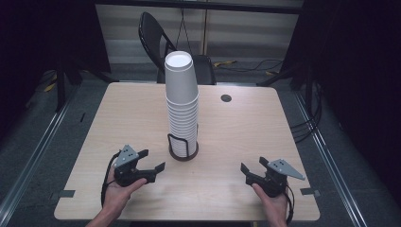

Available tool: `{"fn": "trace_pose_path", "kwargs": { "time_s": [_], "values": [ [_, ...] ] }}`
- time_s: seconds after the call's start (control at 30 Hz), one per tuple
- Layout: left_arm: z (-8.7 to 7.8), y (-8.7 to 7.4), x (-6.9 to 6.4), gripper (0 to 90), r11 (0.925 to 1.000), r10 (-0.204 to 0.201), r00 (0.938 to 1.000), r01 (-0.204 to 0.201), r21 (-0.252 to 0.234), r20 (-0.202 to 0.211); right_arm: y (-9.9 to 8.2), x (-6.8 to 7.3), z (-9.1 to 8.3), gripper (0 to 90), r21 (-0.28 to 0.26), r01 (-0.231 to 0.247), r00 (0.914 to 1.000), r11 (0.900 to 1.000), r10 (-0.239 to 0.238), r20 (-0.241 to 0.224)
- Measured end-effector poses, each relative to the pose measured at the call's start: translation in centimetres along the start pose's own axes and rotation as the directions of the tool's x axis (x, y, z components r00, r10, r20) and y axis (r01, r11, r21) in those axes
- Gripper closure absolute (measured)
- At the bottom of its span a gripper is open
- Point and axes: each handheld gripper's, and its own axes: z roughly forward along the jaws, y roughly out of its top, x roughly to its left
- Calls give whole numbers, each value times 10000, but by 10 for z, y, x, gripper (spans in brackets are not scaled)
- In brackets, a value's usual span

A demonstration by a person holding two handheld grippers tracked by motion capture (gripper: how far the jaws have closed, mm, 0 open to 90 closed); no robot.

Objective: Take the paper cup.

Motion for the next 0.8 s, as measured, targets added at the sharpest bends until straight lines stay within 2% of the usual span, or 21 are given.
{"fn": "trace_pose_path", "kwargs": {
  "time_s": [0.17, 0.2, 0.3, 0.37, 0.43, 0.57, 0.63, 0.8],
  "values": [
    [-3, 5, 0, 172, 10000, 7, 10000, -7, -50, 35, -1, -2, 0, 197, 199, 12, 9999, 9998, -9, -136],
    [-6, 9, -2, 173, 9996, 260, 9995, -263, -129, -173, -1, -2, 2, 192, 409, 97, 9998, 9991, -90, -175],
    [-10, 15, -4, 173, 9993, 238, 9997, -236, -276, 76, -2, -2, 4, 179, 562, 92, 9995, 9984, -76, -290],
    [-11, 16, -5, 173, 9991, 259, 9996, -256, -324, 94, -2, -1, 4, 175, 562, 91, 9994, 9984, -72, -335],
    [-15, 21, -7, 173, 9985, 276, 9995, -268, -473, 171, 0, 2, 4, 175, 505, 401, 9986, 9979, -382, -372],
    [-18, 25, -7, 168, 9985, 183, 9998, -177, -512, 109, 1, 4, 2, 170, 437, 526, 9977, 9977, -506, -450],
    [-21, 28, -7, 162, 9985, 129, 9996, -117, -529, 232, 1, 5, 1, 170, 397, 593, 9973, 9974, -575, -451],
    [-29, 41, -11, 158, 9975, 363, 9979, -328, -632, 538, 3, 6, 0, 185, 468, 477, 9969, 9978, -447, -641]
  ]
}}
